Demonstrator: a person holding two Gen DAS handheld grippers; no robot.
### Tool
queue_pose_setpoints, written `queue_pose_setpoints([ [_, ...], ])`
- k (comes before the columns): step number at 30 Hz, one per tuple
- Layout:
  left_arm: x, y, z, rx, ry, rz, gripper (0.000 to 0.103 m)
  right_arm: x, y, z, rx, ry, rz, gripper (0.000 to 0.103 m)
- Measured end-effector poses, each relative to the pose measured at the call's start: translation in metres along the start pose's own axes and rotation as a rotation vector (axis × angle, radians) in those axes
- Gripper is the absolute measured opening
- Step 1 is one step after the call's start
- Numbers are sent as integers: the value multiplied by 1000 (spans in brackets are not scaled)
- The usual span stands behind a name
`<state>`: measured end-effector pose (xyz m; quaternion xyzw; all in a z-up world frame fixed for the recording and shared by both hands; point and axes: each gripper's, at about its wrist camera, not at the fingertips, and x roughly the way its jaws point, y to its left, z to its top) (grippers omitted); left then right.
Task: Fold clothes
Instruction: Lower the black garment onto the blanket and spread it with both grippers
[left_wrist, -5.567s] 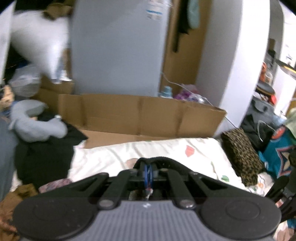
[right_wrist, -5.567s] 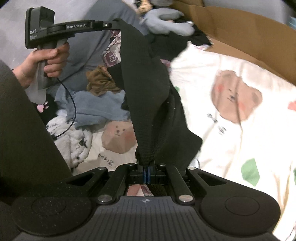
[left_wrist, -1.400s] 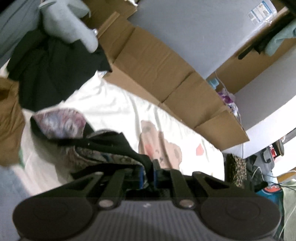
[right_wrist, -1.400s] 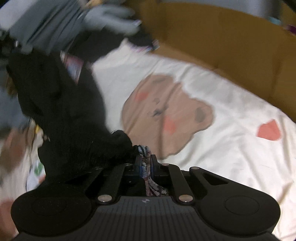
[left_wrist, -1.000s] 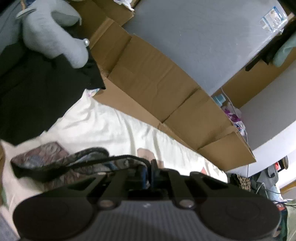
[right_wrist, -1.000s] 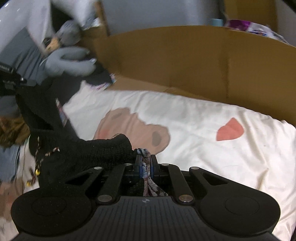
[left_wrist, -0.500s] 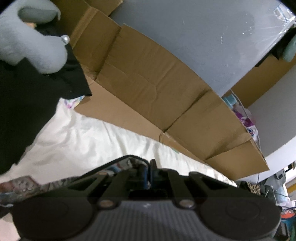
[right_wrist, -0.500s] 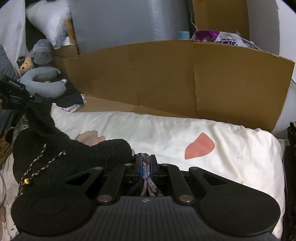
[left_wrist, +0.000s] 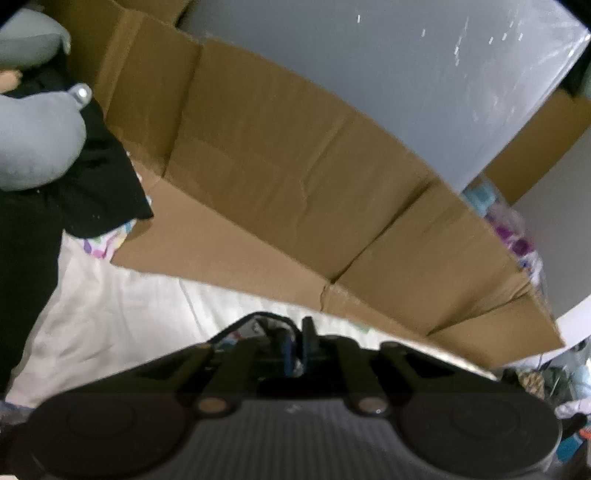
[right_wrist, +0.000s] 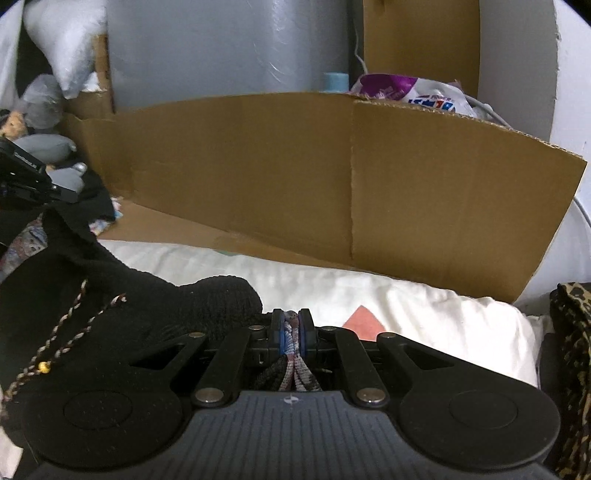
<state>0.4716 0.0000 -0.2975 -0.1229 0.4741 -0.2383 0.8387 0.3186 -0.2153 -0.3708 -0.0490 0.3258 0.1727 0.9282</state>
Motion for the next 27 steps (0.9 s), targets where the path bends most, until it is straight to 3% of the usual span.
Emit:
queue_pose_setpoints([
  [3,-2,-2,-1,29,18,14,20,3,0,-2,6,18,-9,17],
  [5,-11,1,-2,45,18,29,44,-3,0,-3,19,4,7,30],
  [7,-21,6,-3,58,15,46,52,-10,0,-4,29,-4,19,31],
  [14,-58,21,-8,103,6,107,52,-30,2,-6,75,-14,38,31],
  [17,-75,29,-10,125,5,137,53,-42,3,-11,98,-8,43,37],
  [27,-110,70,-56,219,97,245,53,-90,-3,-52,125,68,46,37],
])
